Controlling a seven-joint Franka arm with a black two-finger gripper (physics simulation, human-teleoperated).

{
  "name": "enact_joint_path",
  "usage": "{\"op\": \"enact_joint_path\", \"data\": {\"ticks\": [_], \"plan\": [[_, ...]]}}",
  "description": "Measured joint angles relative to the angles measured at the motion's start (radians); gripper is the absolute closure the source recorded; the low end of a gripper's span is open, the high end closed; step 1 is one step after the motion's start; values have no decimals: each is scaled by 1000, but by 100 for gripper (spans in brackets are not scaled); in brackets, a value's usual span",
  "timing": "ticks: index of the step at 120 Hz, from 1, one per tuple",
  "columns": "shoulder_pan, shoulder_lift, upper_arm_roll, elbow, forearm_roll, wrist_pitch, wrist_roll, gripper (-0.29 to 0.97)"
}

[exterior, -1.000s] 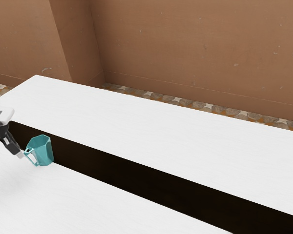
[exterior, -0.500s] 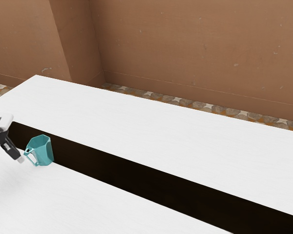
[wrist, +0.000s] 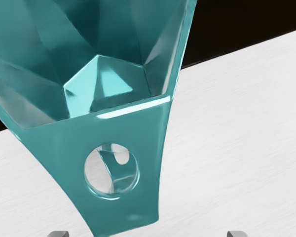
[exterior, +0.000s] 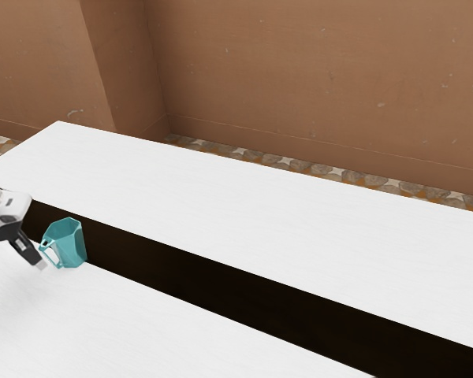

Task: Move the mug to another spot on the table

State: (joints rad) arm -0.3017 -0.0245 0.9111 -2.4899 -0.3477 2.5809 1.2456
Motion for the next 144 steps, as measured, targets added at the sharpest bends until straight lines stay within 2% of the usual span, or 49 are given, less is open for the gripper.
{"op": "enact_joint_path", "data": {"ticks": [26,45,55,72,95,124,144], "plan": [[1,9,-25,4,-116,43,9,30],[8,15,-45,5,-158,64,13,30],[7,17,-49,5,-166,73,16,33],[5,18,-54,5,-173,89,18,54],[24,17,-77,4,-170,114,17,69],[35,-13,-97,5,-168,134,12,76],[-2,-37,-156,4,-175,139,9,76]]}}
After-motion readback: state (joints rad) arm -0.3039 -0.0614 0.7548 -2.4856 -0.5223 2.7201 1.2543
